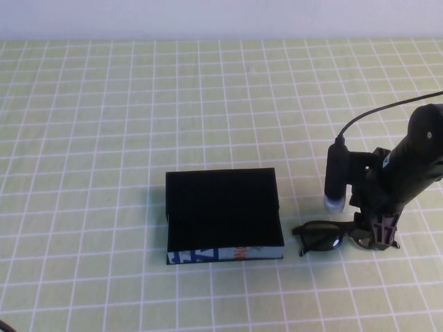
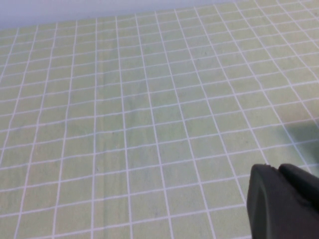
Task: Return glasses to glasses case
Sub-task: Pick up the glasses from the table, then place the glasses in the glasses case
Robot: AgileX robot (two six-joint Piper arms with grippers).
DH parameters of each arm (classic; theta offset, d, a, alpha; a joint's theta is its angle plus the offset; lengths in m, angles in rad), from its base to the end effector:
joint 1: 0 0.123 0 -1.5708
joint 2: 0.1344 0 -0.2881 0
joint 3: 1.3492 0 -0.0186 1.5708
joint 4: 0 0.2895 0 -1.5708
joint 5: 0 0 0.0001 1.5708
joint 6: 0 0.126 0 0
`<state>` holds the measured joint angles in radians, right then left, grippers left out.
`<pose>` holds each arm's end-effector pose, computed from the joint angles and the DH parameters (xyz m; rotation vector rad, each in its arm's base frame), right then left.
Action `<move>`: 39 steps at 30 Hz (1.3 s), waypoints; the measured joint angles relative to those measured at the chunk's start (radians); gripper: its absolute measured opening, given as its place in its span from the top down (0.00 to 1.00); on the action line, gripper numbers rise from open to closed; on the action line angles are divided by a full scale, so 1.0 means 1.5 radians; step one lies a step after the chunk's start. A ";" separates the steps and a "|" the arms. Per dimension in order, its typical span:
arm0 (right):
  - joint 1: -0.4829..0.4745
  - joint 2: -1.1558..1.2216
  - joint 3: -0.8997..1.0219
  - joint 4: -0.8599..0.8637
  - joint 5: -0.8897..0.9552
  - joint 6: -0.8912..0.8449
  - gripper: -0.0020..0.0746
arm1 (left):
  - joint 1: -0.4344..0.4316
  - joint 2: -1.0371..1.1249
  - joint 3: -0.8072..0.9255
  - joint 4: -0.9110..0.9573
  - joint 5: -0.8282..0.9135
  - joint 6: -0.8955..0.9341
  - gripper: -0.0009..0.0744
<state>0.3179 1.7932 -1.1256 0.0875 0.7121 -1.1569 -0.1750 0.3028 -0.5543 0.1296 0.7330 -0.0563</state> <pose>0.3659 0.1280 0.1288 -1.8603 2.1719 -0.0763 0.1220 -0.0105 0.3109 0.1539 1.9533 -0.0037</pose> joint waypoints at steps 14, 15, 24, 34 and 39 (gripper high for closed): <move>0.001 0.003 0.000 0.038 0.022 0.000 0.52 | 0.000 0.000 0.000 0.001 -0.003 0.001 0.99; 0.001 0.003 0.000 0.038 0.023 0.000 0.56 | 0.000 0.000 0.000 0.001 -0.003 0.001 0.99; 0.001 -0.004 0.000 0.043 0.064 0.000 0.90 | 0.000 0.000 0.000 0.001 -0.004 0.001 0.99; 0.003 -0.072 -0.017 0.078 0.083 -0.001 0.90 | 0.000 0.000 0.000 0.001 -0.004 0.001 0.99; 0.003 -0.077 -0.049 0.096 0.129 -0.001 0.90 | 0.000 0.000 0.000 0.000 -0.004 0.001 0.99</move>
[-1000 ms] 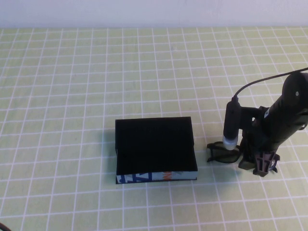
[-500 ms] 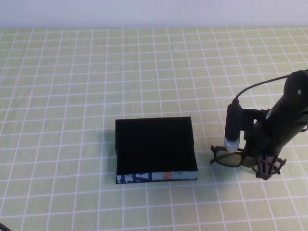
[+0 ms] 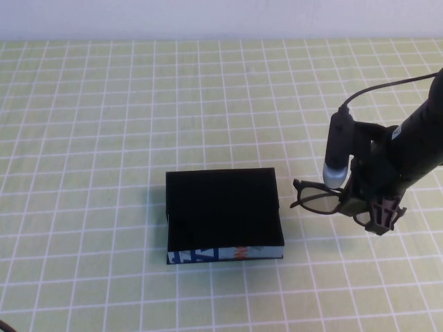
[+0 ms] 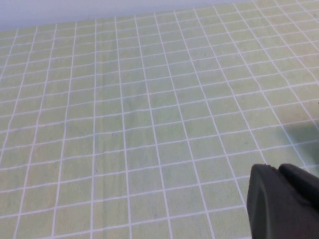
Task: Return glasses to glasses case
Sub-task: Place the glasses in the glasses case
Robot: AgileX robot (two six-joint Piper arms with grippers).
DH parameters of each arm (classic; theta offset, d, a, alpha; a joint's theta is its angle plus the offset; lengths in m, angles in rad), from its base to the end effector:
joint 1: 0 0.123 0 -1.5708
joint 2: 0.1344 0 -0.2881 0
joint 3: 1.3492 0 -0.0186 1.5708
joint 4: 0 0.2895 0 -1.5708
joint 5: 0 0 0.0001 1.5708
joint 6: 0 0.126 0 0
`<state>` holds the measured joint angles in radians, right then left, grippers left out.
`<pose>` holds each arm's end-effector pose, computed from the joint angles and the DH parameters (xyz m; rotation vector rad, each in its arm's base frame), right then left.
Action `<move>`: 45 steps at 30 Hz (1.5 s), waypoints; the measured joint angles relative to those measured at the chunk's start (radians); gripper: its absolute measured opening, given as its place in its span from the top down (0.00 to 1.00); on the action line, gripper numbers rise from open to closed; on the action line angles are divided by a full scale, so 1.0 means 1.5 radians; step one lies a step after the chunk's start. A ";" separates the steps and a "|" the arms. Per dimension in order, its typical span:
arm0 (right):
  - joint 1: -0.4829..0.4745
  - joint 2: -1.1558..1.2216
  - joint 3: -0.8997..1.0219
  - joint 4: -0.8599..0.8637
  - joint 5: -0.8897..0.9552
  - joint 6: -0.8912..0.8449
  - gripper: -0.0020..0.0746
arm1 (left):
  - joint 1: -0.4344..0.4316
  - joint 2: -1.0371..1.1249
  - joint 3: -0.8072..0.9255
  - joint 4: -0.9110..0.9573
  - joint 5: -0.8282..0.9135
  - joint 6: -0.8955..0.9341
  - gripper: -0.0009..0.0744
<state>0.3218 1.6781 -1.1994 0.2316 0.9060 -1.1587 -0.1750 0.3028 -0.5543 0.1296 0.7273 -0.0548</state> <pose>0.3519 0.1413 0.1905 -1.7693 2.1828 0.1032 0.1222 -0.0106 0.3115 0.1554 1.9475 -0.0035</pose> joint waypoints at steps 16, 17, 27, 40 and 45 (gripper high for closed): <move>0.097 0.011 -0.136 0.037 0.072 0.054 0.90 | 0.000 0.000 0.000 -0.004 0.000 0.000 0.99; 0.110 0.017 -0.145 0.034 0.075 0.059 0.90 | 0.000 0.000 0.000 -0.004 0.000 0.000 0.99; 0.218 0.145 -0.275 0.028 0.098 0.068 0.90 | 0.000 0.000 0.000 -0.004 0.000 0.000 0.99; 0.232 0.244 -0.335 0.020 0.107 0.068 0.90 | 0.000 0.000 0.000 -0.007 0.002 0.000 0.99; 0.232 0.251 -0.337 0.001 0.108 0.068 0.90 | 0.000 0.000 0.000 -0.007 0.002 0.000 0.99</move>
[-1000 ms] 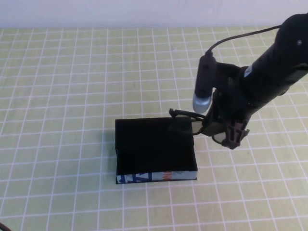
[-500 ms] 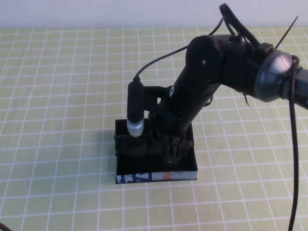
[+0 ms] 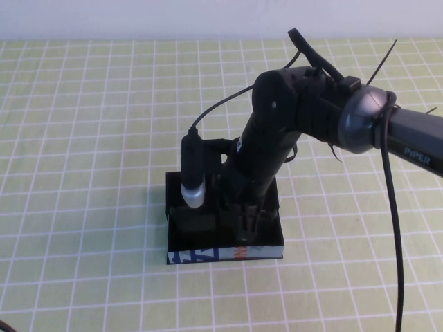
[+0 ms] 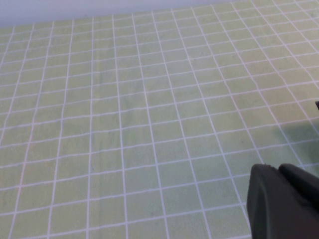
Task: Return glasses to glasses case
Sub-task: Place the glasses in the glasses case
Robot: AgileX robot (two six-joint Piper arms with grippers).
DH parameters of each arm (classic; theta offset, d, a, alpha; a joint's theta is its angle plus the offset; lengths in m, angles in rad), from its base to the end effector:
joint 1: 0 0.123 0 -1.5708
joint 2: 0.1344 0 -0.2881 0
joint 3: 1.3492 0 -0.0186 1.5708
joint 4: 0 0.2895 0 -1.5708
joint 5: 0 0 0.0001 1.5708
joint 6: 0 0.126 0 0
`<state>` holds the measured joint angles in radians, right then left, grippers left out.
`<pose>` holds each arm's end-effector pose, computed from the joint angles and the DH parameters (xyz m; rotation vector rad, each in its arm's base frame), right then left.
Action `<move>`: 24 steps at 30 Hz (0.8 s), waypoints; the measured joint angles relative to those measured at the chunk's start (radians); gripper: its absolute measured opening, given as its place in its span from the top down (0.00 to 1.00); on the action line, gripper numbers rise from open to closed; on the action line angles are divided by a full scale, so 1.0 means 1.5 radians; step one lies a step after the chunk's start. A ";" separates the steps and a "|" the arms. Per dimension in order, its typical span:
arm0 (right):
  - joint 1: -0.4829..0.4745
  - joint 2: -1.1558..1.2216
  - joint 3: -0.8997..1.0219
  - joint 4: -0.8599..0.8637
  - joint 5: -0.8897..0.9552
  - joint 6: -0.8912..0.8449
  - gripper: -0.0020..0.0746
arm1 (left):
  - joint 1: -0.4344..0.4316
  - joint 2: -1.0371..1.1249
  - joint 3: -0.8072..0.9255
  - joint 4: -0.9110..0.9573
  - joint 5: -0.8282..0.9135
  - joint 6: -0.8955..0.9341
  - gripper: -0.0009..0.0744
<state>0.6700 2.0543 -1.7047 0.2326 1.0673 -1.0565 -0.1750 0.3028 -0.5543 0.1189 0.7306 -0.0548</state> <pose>0.3621 0.3193 0.1812 -2.0860 1.9491 0.2392 0.1220 -0.0114 0.3111 0.1523 1.9520 -0.0152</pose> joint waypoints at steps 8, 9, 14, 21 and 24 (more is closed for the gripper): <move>0.001 0.010 0.000 -0.003 0.007 0.000 0.87 | 0.000 0.000 0.000 0.000 0.000 0.000 0.99; 0.001 0.010 0.000 -0.003 0.007 0.001 0.86 | 0.000 0.000 0.000 0.000 0.000 0.000 0.99; 0.001 0.010 0.000 -0.003 -0.019 0.041 0.79 | 0.000 0.000 0.000 -0.002 0.000 0.000 0.99; 0.001 0.010 0.000 -0.003 -0.029 0.052 0.77 | 0.000 0.000 0.000 -0.041 0.000 0.042 0.99; 0.001 0.005 0.000 -0.003 -0.029 0.053 0.83 | 0.000 0.002 0.000 -0.106 0.009 0.138 0.99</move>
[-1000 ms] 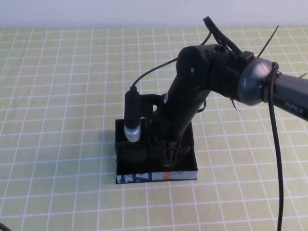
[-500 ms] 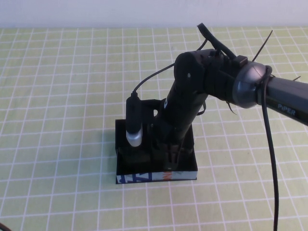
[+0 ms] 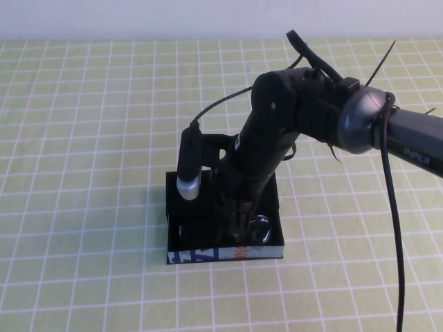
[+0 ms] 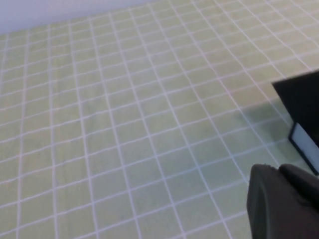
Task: Return glasses to glasses case
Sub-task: Place the glasses in the glasses case, then close the glasses case
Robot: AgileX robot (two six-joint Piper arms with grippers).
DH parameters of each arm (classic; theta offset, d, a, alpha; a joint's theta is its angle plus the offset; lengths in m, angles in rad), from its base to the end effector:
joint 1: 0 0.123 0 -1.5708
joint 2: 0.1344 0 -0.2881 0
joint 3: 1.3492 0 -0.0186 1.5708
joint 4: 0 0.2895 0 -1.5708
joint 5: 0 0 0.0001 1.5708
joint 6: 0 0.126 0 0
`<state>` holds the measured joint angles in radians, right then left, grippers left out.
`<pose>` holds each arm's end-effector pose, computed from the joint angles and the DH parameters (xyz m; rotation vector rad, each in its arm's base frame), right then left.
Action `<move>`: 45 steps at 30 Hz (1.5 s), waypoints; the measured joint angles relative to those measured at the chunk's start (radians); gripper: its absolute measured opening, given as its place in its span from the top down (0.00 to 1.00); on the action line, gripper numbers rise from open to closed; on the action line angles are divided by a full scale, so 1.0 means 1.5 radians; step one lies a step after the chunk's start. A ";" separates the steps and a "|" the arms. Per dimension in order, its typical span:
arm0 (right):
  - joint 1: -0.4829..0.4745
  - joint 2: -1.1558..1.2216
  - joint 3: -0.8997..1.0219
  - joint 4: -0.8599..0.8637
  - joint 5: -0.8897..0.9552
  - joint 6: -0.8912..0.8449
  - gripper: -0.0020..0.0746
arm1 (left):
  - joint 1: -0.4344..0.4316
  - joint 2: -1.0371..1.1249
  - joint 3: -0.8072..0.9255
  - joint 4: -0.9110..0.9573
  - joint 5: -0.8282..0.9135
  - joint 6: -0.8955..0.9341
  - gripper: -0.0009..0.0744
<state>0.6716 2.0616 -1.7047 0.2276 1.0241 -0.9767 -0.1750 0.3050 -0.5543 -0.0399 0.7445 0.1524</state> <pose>0.3667 0.3225 0.1788 -1.9855 2.0135 0.2359 0.1195 -0.0246 0.3087 0.3112 1.9541 -0.0605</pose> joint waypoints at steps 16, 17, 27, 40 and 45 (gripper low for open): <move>-0.109 -0.059 -0.085 0.063 0.050 0.186 0.99 | 0.000 0.339 0.000 -0.442 -0.007 0.496 0.99; -0.130 -0.058 -0.085 0.076 0.050 0.200 0.99 | 0.000 0.367 0.000 -0.466 -0.018 0.524 0.99; -0.260 -0.003 -0.084 0.230 0.029 0.262 0.99 | -0.068 0.620 0.000 -0.696 -0.124 0.732 0.99; -0.263 0.113 -0.084 0.338 -0.045 0.262 0.99 | -0.297 0.846 -0.040 -0.830 -0.400 0.876 0.99; -0.263 0.142 -0.084 0.342 -0.046 0.262 0.99 | -0.300 0.870 -0.060 -0.844 -0.434 0.880 0.99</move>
<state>0.2774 2.2741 -1.8302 0.7407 0.9546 -0.5830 -0.6252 1.6100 -0.6438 -1.3065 0.0935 1.4723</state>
